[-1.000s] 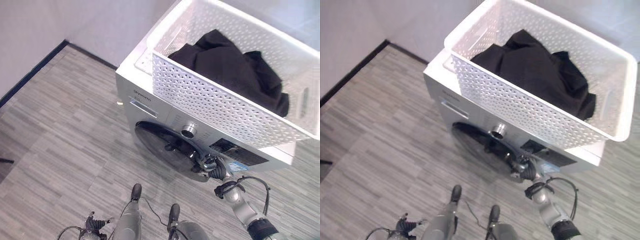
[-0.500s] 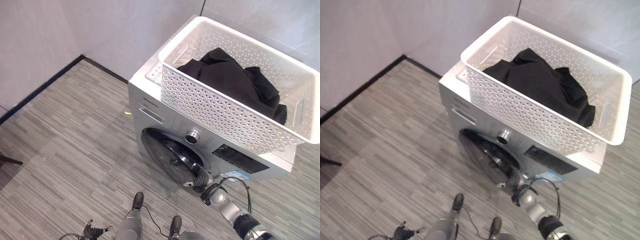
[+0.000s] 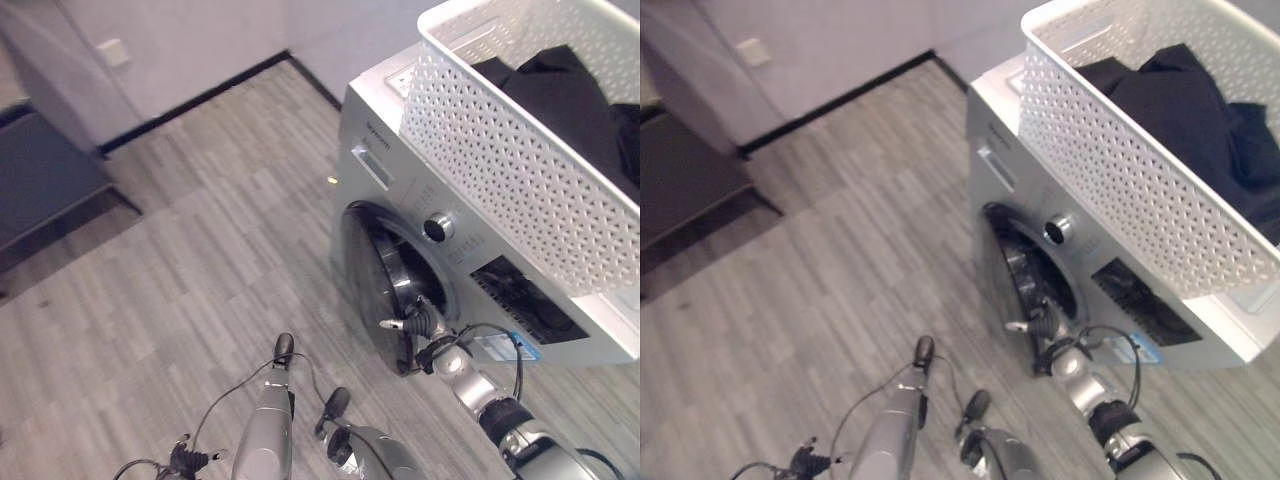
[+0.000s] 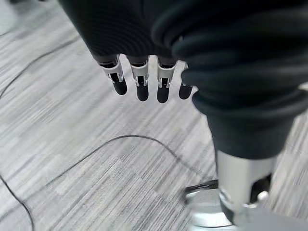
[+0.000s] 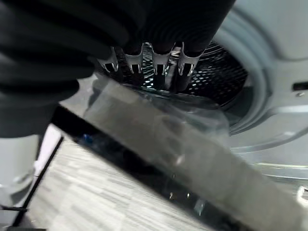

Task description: Grab the laundry basket,head to the washer,open it,put in the laundry and shut it.

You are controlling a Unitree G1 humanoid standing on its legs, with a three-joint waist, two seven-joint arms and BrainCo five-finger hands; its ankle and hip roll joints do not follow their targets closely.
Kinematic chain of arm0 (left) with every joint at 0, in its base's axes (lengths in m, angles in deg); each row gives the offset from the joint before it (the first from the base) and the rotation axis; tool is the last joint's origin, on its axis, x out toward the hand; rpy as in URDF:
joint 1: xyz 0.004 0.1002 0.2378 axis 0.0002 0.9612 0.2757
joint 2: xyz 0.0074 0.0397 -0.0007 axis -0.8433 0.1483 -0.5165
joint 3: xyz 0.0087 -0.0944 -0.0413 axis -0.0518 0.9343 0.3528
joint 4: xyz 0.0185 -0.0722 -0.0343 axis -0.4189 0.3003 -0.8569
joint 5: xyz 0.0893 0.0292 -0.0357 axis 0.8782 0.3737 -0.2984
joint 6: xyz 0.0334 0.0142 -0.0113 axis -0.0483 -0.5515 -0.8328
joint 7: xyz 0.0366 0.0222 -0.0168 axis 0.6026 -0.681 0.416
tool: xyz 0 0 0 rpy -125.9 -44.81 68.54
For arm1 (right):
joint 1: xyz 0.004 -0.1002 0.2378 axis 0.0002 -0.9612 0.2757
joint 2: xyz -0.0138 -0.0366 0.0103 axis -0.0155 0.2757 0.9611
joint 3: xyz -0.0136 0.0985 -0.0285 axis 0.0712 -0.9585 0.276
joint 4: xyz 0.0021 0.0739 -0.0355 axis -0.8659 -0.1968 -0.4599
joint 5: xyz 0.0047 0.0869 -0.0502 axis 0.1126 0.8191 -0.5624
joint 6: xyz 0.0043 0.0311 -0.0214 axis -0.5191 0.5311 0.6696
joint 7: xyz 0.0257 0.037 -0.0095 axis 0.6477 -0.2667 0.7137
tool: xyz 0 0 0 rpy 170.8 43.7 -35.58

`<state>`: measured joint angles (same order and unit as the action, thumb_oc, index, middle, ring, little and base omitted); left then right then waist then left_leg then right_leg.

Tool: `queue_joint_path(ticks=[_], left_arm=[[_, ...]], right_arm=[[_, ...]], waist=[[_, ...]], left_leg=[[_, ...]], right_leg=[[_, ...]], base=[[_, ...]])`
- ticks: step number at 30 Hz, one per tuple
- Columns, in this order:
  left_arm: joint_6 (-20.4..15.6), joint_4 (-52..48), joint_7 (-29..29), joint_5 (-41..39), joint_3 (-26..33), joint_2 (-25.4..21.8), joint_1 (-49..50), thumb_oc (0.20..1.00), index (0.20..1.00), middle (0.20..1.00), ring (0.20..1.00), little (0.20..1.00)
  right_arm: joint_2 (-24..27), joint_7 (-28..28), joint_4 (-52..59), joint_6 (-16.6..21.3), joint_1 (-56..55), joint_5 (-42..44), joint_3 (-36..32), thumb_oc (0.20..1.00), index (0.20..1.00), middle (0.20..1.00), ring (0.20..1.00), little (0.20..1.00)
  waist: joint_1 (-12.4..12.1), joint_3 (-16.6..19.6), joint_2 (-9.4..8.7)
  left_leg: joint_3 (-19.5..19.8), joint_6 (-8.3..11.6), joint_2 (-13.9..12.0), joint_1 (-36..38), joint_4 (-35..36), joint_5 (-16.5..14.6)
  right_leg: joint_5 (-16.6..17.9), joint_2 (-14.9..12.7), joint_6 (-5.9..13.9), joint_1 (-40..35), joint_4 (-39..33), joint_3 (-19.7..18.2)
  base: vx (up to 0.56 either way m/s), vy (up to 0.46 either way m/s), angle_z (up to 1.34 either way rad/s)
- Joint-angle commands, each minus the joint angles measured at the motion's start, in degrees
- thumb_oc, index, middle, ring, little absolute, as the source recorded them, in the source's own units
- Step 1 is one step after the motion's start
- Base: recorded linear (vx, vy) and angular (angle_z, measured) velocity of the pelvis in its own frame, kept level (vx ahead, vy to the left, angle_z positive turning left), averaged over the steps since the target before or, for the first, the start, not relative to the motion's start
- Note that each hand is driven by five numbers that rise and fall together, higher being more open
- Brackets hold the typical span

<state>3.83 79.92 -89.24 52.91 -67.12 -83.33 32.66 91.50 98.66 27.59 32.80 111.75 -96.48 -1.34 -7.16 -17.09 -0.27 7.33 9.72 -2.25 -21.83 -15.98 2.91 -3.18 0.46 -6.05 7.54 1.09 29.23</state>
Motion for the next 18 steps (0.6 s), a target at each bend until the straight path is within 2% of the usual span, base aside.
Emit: queue_joint_path(ticks=[1, 2, 3, 4, 5, 6, 7, 8, 12, 18], left_arm=[[-0.4, -1.7, 0.4, -3.0, -2.1, -0.4, 1.8, 1.0, 1.0, 1.0, 1.0, 1.0], [-0.2, -1.4, 0.9, -2.5, -2.7, -0.1, 2.0, 1.0, 1.0, 1.0, 1.0, 1.0], [-0.1, -0.5, 1.0, -1.7, -3.2, 0.3, 2.4, 1.0, 1.0, 1.0, 1.0, 1.0], [0.0, 0.0, 0.9, -1.1, -3.5, 0.4, 2.4, 1.0, 1.0, 1.0, 1.0, 1.0], [0.0, 0.0, 1.0, -0.7, -3.7, 0.4, 2.4, 1.0, 1.0, 1.0, 1.0, 1.0], [0.0, 0.0, 1.0, -0.7, -3.6, 0.5, 2.5, 1.0, 1.0, 1.0, 1.0, 1.0], [-0.2, -0.7, 1.2, -0.3, -4.2, 0.4, 2.8, 1.0, 1.0, 1.0, 1.0, 1.0], [-0.2, -0.7, 1.2, -0.3, -4.2, 0.4, 2.8, 1.0, 1.0, 1.0, 1.0, 1.0], [-0.2, 0.5, 1.1, 1.6, -5.1, 0.3, 3.6, 1.0, 1.0, 1.0, 1.0, 1.0], [-0.5, -1.8, 1.8, 3.8, -7.8, -0.1, 3.4, 1.0, 1.0, 1.0, 1.0, 1.0]], right_arm=[[-5.8, -4.5, 3.4, 3.8, 1.7, -1.7, 6.5, 1.0, 1.0, 1.0, 1.0, 1.0], [-6.0, -4.2, 1.8, 3.5, 1.1, -1.4, 6.2, 1.0, 1.0, 1.0, 1.0, 1.0], [-6.3, -4.1, 1.4, 3.2, 1.5, -1.6, 6.1, 1.0, 1.0, 1.0, 1.0, 1.0], [-6.4, -4.1, 1.6, 3.0, 1.9, -1.6, 6.0, 1.0, 1.0, 1.0, 1.0, 1.0], [-6.6, -4.2, 1.3, 3.0, 1.9, -1.4, 5.6, 1.0, 1.0, 1.0, 1.0, 1.0], [-6.6, -4.2, 1.3, 3.0, 1.9, -1.4, 5.7, 1.0, 1.0, 1.0, 1.0, 1.0], [-6.9, -4.2, 0.3, 2.7, 2.0, -1.7, 5.4, 1.0, 1.0, 1.0, 1.0, 1.0], [-6.9, -4.2, 0.3, 2.7, 2.0, -1.7, 5.4, 1.0, 1.0, 1.0, 1.0, 1.0], [-10.0, -5.0, -2.6, 2.1, 6.4, -3.5, 7.1, 1.0, 1.0, 1.0, 1.0, 1.0], [-14.3, -6.2, -7.3, 3.2, 11.0, -0.9, 9.3, 1.0, 1.0, 1.0, 1.0, 1.0]], waist=[[-2.9, 0.9, 0.29], [-2.4, 1.3, 1.42], [-2.0, 1.8, 2.2], [-1.8, 1.9, 2.42], [-1.7, 1.9, 2.6], [-1.7, 2.1, 2.51], [-1.6, 2.0, 3.0], [-1.6, 2.0, 2.98], [-2.0, 1.1, 3.03], [-3.1, 1.1, 1.99]], left_leg=[[0.4, -6.45, 1.7, 6.6, 5.2, -5.0], [-0.6, -6.41, 1.1, 7.5, 7.0, -3.6], [-0.5, -6.67, 1.8, 8.6, 8.2, -3.4], [-0.6, -7.17, 2.5, 9.0, 8.3, -3.7], [-1.2, -7.81, 3.1, 8.6, 8.4, -2.8], [-1.0, -7.46, 2.8, 9.3, 8.5, -4.1], [-1.8, -8.52, 4.0, 8.5, 7.5, -3.5], [-1.8, -8.53, 4.0, 8.4, 7.4, -3.6], [-6.5, -10.47, 5.8, 8.5, 5.2, -6.4], [-8.4, -11.91, 6.6, 9.3, 5.6, -7.5]], right_leg=[[-2.9, -9.2, 9.3, -1.1, 3.7, -5.1], [-3.1, -9.4, 9.37, -1.7, 4.0, -4.0], [-2.7, -10.6, 9.75, -2.0, 5.1, -3.4], [-2.1, -11.3, 10.16, -1.9, 5.7, -3.8], [-0.6, -12.3, 10.06, -1.4, 6.0, -3.3], [-1.9, -11.9, 10.4, -1.9, 6.2, -4.1], [-0.1, -13.8, 10.55, -1.2, 6.8, -3.6], [-0.1, -13.8, 10.56, -1.1, 6.9, -3.7], [3.2, -17.0, 12.83, 1.9, 8.4, -8.4], [6.6, -18.8, 14.85, 1.8, 6.2, -9.7]], base=[[0.08, 0.09, 0.15], [0.08, 0.235, 0.75], [0.03, 0.335, 1.23], [-0.04, 0.374, 1.2], [0.02, 0.184, 0.48], [-0.06, 0.278, -0.13], [0.01, 0.158, -0.21], [-0.06, 0.378, -0.12], [0.02, 0.335, -0.42], [0.02, 0.146, -0.6]])
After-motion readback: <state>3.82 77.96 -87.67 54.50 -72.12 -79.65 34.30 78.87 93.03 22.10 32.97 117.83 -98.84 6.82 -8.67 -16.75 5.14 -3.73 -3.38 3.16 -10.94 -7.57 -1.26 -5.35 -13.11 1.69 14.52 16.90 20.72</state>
